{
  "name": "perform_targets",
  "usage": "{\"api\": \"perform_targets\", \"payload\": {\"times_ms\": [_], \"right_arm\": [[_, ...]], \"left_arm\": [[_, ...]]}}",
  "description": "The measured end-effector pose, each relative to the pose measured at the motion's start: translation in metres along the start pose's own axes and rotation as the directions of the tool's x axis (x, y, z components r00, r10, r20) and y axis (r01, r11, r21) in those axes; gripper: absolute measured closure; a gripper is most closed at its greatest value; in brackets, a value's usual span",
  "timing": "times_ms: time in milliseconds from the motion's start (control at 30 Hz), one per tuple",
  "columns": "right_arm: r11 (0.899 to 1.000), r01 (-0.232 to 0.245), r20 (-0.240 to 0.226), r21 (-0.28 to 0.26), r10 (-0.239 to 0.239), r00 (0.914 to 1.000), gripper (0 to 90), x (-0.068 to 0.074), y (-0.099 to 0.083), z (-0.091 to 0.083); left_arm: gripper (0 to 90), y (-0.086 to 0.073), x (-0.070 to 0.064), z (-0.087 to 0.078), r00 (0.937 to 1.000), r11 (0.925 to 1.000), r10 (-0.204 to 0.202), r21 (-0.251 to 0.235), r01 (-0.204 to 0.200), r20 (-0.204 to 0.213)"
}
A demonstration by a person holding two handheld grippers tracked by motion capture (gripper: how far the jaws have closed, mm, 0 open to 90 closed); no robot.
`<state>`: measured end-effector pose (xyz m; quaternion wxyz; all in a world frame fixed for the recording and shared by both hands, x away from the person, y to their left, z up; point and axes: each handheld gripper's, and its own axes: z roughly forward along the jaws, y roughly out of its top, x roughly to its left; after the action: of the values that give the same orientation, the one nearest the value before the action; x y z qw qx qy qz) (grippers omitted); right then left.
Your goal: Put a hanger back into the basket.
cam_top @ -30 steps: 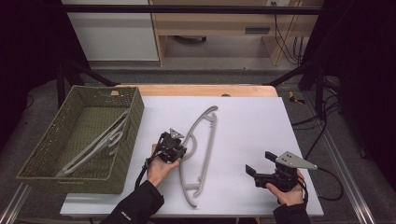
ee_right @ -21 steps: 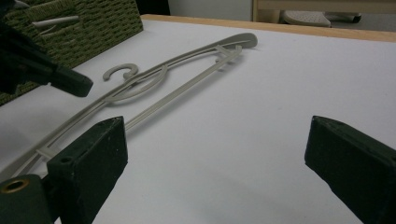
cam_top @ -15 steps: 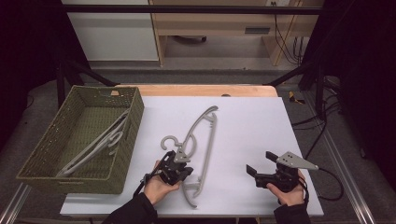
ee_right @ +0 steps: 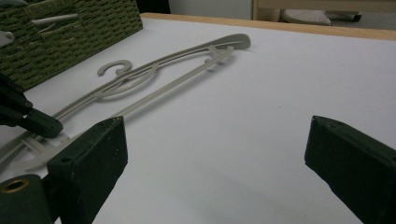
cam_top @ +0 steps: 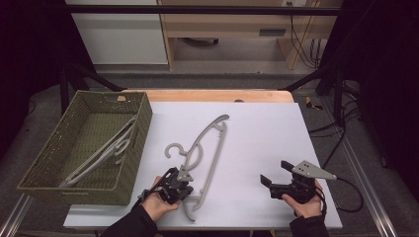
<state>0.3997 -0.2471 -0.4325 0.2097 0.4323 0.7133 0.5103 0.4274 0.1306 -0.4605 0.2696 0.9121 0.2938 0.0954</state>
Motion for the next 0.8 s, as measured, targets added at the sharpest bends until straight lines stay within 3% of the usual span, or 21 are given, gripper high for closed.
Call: {"api": "perform_targets", "payload": {"times_ms": [133, 200, 233, 367, 433, 500, 633, 700, 800], "right_arm": [[1.000, 0.006, -0.003, 0.006, -0.006, 1.0000, 6.1, 0.001, -0.001, 0.001], [1.000, 0.002, -0.004, 0.005, -0.002, 1.0000, 6.1, 0.001, -0.001, 0.002], [1.000, 0.003, -0.003, 0.005, -0.003, 1.0000, 6.1, 0.001, -0.001, 0.002], [1.000, 0.000, -0.003, 0.003, 0.000, 1.0000, 6.1, 0.000, -0.001, 0.001], [1.000, 0.003, -0.004, 0.005, -0.003, 1.0000, 6.1, 0.000, -0.001, 0.000], [1.000, -0.002, -0.003, 0.004, 0.002, 1.0000, 6.1, 0.001, -0.001, 0.001], [1.000, 0.002, -0.003, 0.007, -0.002, 1.0000, 6.1, 0.001, -0.001, 0.002], [1.000, 0.003, -0.003, 0.007, -0.003, 1.0000, 6.1, 0.001, -0.001, 0.002], [1.000, 0.002, -0.003, 0.006, -0.002, 1.0000, 6.1, 0.001, -0.001, 0.002]], "left_arm": [[90.0, -0.012, 0.014, -0.008, 0.9986, 0.9986, -0.052, 0.002, 0.052, -0.011], [88.9, -0.016, 0.018, -0.012, 0.9962, 0.9960, -0.086, -0.026, 0.086, -0.010], [84.1, -0.017, 0.020, -0.016, 0.9940, 0.9934, -0.109, -0.038, 0.108, -0.006], [67.8, -0.019, 0.022, -0.026, 0.9825, 0.9814, -0.169, -0.104, 0.161, -0.078], [61.3, -0.021, 0.026, -0.026, 0.9745, 0.9789, -0.188, -0.103, 0.177, -0.121], [56.8, -0.023, 0.030, -0.022, 0.9664, 0.9727, -0.226, -0.083, 0.217, -0.123], [53.9, -0.026, 0.033, -0.013, 0.9577, 0.9637, -0.264, -0.071, 0.258, -0.114], [55.2, -0.025, 0.033, -0.012, 0.9594, 0.9672, -0.252, -0.064, 0.246, -0.127], [59.4, -0.022, 0.031, -0.009, 0.9563, 0.9660, -0.257, -0.068, 0.249, -0.140]]}}
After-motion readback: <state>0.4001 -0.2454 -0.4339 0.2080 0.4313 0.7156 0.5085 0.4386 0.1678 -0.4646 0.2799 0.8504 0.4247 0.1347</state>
